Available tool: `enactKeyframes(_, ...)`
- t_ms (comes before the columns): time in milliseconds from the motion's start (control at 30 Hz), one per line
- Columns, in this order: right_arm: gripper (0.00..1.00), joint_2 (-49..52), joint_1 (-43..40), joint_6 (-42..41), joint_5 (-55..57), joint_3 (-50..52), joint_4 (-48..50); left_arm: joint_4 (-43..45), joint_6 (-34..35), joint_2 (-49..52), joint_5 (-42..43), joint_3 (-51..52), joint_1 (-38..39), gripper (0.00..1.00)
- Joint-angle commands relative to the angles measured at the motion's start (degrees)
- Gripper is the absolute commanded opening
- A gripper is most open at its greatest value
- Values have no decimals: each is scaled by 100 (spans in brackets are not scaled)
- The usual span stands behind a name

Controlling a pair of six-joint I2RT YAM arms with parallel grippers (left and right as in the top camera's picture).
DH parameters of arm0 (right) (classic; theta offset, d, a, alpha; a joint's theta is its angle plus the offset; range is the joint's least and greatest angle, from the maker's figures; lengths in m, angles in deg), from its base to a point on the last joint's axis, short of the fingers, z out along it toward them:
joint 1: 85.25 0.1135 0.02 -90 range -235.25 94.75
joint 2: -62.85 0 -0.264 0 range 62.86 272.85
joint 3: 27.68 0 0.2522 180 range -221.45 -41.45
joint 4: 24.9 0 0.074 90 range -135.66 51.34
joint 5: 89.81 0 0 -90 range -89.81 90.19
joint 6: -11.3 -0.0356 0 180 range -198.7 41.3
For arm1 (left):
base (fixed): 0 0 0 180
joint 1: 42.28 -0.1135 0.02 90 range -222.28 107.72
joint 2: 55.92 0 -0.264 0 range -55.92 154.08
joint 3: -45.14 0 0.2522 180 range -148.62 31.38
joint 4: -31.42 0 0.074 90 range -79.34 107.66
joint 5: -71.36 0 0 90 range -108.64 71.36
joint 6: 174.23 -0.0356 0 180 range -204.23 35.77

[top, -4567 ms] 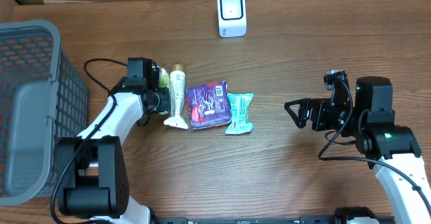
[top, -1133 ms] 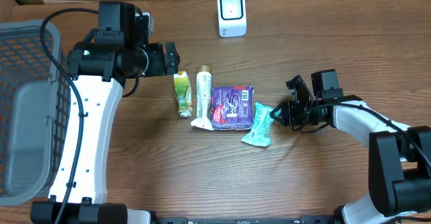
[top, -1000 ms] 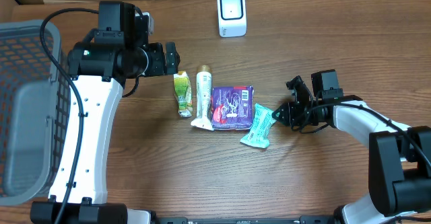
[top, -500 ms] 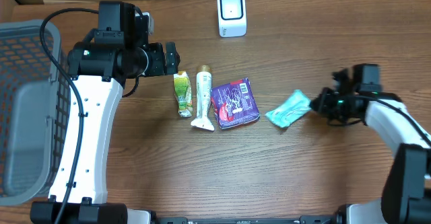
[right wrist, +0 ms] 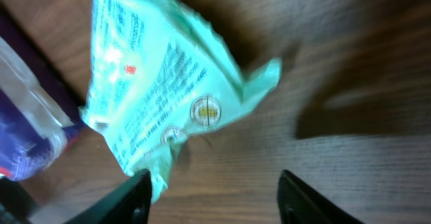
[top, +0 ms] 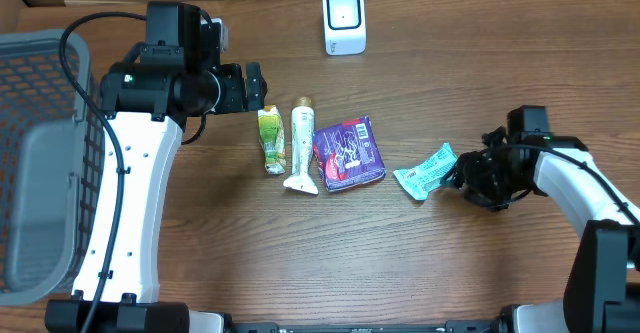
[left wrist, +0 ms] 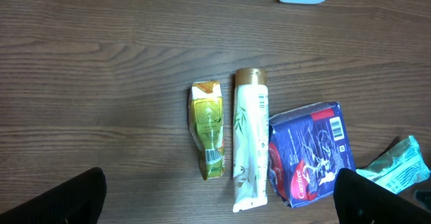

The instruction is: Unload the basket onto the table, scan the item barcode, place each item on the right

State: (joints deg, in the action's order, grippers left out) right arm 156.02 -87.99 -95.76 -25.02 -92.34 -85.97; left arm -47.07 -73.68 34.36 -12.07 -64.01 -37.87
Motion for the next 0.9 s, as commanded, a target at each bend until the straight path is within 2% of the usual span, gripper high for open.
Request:
enactKeyframes(0, 67, -111, 72, 111, 374, -81, 35, 24, -24, 48, -68, -33, 22, 100)
enactKeyframes(233, 70, -114, -66, 1215, 308, -774, -50, 22, -24, 48, -66, -33, 22, 100)
enactKeyframes(267, 63, -114, -66, 1270, 192, -907, -81, 22, -24, 46, -68, -33, 22, 100)
enactKeyframes(300, 48, -111, -55, 1263, 11, -1027, -70, 24, -26, 46, -66, -33, 22, 100)
enactKeyframes(367, 26, -114, 39, 1259, -459, -1099, 96, 22, -26, 46, -68, -33, 22, 100)
enactKeyframes(467, 4, -70, 280, 953, -610, -1054, 273, 22, -26, 46, -66, -33, 22, 100)
enactKeyframes(600, 4, 22, 656, 345, -420, -708, 621, 22, -24, 46, -66, -33, 22, 100)
enactKeyframes(867, 4, 116, 776, 48, -173, 76, 1222, 22, -26, 46, -66, -33, 22, 100)
